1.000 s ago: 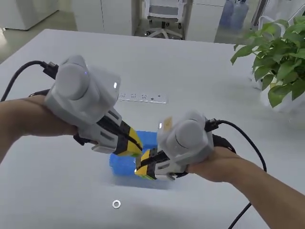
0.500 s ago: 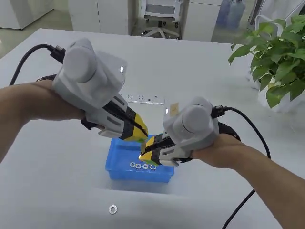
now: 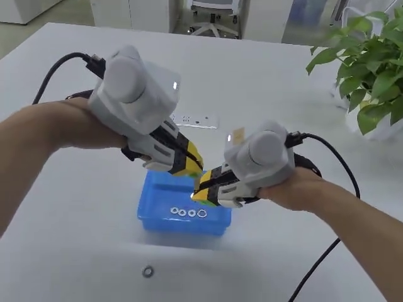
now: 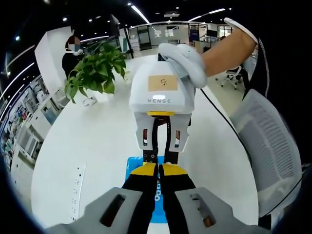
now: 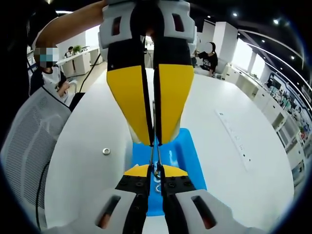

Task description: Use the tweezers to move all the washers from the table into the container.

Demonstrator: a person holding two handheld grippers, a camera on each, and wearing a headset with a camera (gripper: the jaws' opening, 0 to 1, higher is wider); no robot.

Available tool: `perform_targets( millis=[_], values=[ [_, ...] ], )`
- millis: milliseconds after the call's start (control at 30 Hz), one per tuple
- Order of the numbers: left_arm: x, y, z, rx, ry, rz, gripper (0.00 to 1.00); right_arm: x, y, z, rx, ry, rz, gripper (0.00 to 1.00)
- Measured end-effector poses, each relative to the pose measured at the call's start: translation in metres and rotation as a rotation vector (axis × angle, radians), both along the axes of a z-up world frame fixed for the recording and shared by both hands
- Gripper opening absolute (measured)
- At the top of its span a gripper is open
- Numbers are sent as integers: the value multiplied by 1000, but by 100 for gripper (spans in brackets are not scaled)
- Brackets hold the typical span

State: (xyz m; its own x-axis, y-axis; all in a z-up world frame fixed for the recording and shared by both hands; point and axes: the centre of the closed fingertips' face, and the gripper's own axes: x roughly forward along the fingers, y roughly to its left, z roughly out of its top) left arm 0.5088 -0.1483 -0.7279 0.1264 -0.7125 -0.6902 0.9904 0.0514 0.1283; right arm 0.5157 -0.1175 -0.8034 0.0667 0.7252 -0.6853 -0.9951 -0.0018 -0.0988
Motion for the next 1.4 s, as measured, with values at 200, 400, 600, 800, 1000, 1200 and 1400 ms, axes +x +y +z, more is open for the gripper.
perform_targets(
  millis=[200,400,600,800,1000,1200,1400],
  values=[
    [11,0,-11,5,-1,4,5,10,0,-11,-5,9,1,9],
    [17,1,-23,0,10,18,5,15,0,-22,-11,23,4,9],
    [20,0,-33,-2,22,25,5,18,-1,-34,-29,29,13,9],
    [24,-1,-40,-4,26,30,5,22,-2,-42,-32,33,13,9],
    [25,-2,-49,2,28,32,5,23,-3,-50,-39,38,12,9],
    [25,-1,-53,4,34,33,5,22,-2,-54,-45,39,16,10],
    [25,-1,-57,14,31,30,5,22,-2,-58,-53,32,18,10]
  ],
)
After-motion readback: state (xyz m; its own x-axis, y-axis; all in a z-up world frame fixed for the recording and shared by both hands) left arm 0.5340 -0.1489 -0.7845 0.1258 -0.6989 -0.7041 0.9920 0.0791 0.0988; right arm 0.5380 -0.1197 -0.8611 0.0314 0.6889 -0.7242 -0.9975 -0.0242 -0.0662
